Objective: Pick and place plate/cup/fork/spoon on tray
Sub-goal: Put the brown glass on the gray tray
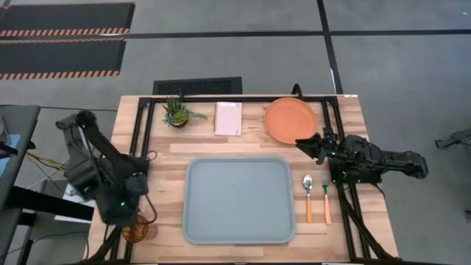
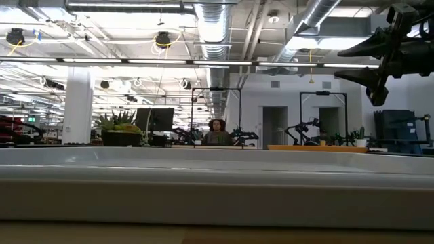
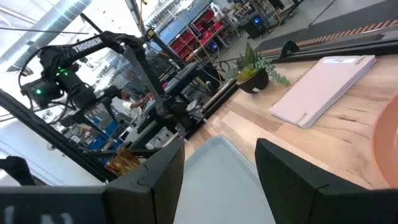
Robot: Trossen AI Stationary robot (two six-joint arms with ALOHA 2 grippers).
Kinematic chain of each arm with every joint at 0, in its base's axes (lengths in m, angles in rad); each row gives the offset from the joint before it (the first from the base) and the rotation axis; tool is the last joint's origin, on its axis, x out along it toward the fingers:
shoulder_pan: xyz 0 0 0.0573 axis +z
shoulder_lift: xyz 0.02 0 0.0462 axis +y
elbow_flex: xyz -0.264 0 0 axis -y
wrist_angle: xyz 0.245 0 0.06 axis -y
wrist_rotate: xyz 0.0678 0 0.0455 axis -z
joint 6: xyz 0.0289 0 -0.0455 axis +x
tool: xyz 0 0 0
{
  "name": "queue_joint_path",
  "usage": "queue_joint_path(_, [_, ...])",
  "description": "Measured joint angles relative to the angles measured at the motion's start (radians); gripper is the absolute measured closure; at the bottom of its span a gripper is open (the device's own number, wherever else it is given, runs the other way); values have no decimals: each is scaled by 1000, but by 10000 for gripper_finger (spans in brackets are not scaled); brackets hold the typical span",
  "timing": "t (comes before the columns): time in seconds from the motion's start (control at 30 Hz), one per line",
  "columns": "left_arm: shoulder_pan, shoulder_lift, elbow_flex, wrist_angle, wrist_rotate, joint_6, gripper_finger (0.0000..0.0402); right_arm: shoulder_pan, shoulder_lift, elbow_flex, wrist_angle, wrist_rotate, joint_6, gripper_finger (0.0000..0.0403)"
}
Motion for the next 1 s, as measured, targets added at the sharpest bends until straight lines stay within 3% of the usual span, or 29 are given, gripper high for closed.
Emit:
queue_joint_path(0.3, [-169, 0, -76, 17, -26, -147, 174, 0, 0, 0, -1, 8, 0, 182])
queue_joint_path(0.63, [-202, 2, -259, 160, -5, -150, 175, 0, 0, 0, -1, 29, 9, 182])
queue_joint_path(1.0, [-210, 0, -367, 327, 3, -143, 175, 0, 0, 1, -4, 34, 17, 182])
